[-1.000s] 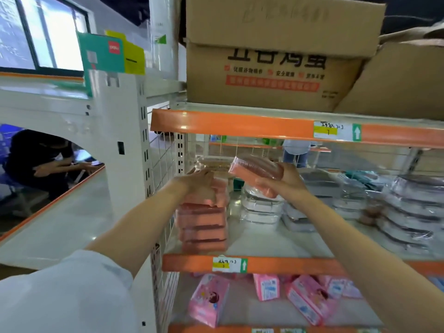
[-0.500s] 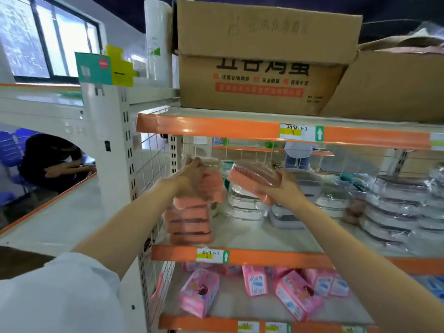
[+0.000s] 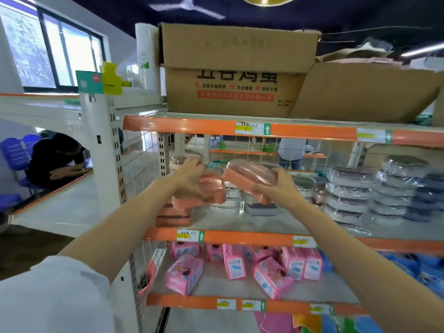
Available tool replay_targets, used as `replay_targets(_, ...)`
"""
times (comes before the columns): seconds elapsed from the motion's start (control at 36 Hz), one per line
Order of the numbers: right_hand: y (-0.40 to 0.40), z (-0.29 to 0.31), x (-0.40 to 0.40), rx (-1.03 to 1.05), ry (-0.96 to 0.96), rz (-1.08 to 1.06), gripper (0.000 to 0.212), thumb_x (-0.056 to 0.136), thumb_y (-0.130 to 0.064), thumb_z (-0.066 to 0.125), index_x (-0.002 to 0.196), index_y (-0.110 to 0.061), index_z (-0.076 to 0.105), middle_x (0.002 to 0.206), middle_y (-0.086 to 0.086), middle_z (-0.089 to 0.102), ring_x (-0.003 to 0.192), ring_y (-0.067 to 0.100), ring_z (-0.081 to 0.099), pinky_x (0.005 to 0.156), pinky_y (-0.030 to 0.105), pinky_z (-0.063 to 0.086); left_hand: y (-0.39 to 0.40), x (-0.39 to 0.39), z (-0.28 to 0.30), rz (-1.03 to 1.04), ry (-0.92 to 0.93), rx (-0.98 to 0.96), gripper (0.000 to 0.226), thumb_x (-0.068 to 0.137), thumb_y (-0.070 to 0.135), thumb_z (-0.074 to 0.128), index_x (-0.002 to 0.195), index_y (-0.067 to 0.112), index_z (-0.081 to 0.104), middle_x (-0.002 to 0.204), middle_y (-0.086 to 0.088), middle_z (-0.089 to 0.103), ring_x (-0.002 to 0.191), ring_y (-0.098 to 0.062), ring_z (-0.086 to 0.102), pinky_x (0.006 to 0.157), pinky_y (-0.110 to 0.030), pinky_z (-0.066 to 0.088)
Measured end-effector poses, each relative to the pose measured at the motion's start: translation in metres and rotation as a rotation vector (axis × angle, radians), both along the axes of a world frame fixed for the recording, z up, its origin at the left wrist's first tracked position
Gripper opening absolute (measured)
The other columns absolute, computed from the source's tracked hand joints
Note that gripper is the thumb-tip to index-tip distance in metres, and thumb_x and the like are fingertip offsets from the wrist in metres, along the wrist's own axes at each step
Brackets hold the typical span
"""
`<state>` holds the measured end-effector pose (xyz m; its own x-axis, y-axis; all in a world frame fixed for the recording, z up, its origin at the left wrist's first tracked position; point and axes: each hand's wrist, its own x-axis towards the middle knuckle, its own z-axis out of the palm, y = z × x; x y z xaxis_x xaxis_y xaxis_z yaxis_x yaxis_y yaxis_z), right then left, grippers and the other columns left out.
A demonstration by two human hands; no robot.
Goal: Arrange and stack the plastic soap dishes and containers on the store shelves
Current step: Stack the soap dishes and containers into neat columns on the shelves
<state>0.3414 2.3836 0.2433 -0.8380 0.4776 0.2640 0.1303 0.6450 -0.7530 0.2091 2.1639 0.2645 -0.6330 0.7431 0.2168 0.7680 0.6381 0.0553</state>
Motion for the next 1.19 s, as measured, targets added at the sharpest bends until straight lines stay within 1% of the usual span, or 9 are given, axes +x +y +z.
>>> replay_targets(0.11,0.003,0.016,0.017,-0.049,0.052,0.048,0.085,0.068,-0.040,0.081,0.135,-0.010,0.039,0.128,0.008,0.043,0.112,0.024,0.052,0.092,0.044,0.051,0.002,0.017,0.015,-0.010,0.058,0.046,0.094,0.064,0.059,0.076,0.135,0.010,0.040,0.131,-0.005,0.038,0.118,-0.017,0.035,0.108,-0.037,0.033)
replay_targets(0.25,-0.006,0.044,0.024,-0.082,0.118,0.118,0.074,0.070,-0.045,0.078,0.128,-0.010,0.048,0.115,0.005,0.056,0.094,0.014,0.060,0.075,0.029,0.053,-0.006,0.029,0.048,-0.017,0.118,0.141,0.095,0.054,0.067,0.076,0.125,0.011,0.050,0.116,-0.003,0.042,0.106,-0.015,0.035,0.099,-0.035,0.037)
replay_targets(0.33,-0.015,0.063,0.020,-0.123,0.160,0.158,0.051,0.078,-0.037,0.074,0.114,-0.010,0.049,0.095,-0.003,0.062,0.084,0.007,0.061,0.078,0.031,0.050,-0.012,0.026,0.072,-0.032,0.145,0.238,0.105,0.038,0.079,0.056,0.115,0.007,0.056,0.109,-0.006,0.043,0.102,-0.020,0.037,0.094,-0.036,0.038)
replay_targets(0.5,-0.020,0.107,-0.007,-0.131,0.212,0.178,0.057,0.086,-0.041,0.065,0.128,-0.009,0.043,0.117,0.003,0.053,0.101,0.018,0.054,0.072,0.024,0.047,-0.017,0.004,0.128,-0.025,0.164,0.302,0.094,0.037,0.076,0.053,0.106,0.013,0.059,0.103,-0.004,0.041,0.098,-0.017,0.038,0.075,-0.021,0.033)
replay_targets(0.58,-0.016,0.126,-0.030,-0.105,0.199,0.191,0.063,0.086,-0.048,0.063,0.131,-0.010,0.039,0.119,0.003,0.053,0.101,0.016,0.055,0.066,0.021,0.043,-0.014,-0.020,0.150,0.002,0.118,0.296,0.057,0.050,0.069,0.068,0.082,0.024,0.054,0.100,-0.003,0.039,0.096,-0.015,0.036,0.066,-0.014,0.029)
replay_targets(0.81,-0.007,0.166,-0.114,-0.014,0.170,0.147,0.063,0.087,-0.050,0.060,0.130,-0.009,0.041,0.117,0.002,0.052,0.084,0.007,0.050,0.058,0.018,0.035,0.001,-0.098,0.183,0.009,0.115,0.236,0.042,0.060,0.061,0.066,0.062,0.023,0.049,0.076,0.003,0.042,0.079,-0.015,0.041,0.060,-0.024,0.031)
replay_targets(0.97,-0.003,0.182,-0.179,0.076,0.125,0.099,0.064,0.084,-0.050,0.063,0.130,-0.010,0.043,0.109,-0.002,0.049,0.080,0.004,0.047,0.057,0.018,0.035,0.019,-0.166,0.180,0.022,0.047,0.181,0.072,0.053,0.069,0.063,0.085,0.004,0.067,0.093,-0.012,0.056,0.092,-0.026,0.052,0.076,-0.036,0.043)
replay_targets(1.08,-0.001,0.190,-0.213,0.056,0.121,0.095,0.063,0.084,-0.046,0.065,0.130,-0.008,0.042,0.110,0.001,0.053,0.079,0.006,0.052,0.060,0.019,0.042,0.033,-0.195,0.173,-0.016,-0.048,0.211,0.038,0.079,0.035,0.075,0.104,0.017,0.054,0.101,0.005,0.055,0.093,-0.014,0.050,0.071,-0.018,0.035)
replay_targets(1.19,0.003,0.196,-0.238,0.068,0.100,0.077,0.063,0.085,-0.050,0.063,0.130,-0.012,0.043,0.114,0.000,0.051,0.091,0.013,0.051,0.060,0.019,0.041,0.038,-0.221,0.162,-0.051,-0.207,0.229,0.079,0.073,0.046,0.077,0.137,0.022,0.039,0.130,0.014,0.044,0.116,-0.008,0.045,0.096,-0.018,0.033)
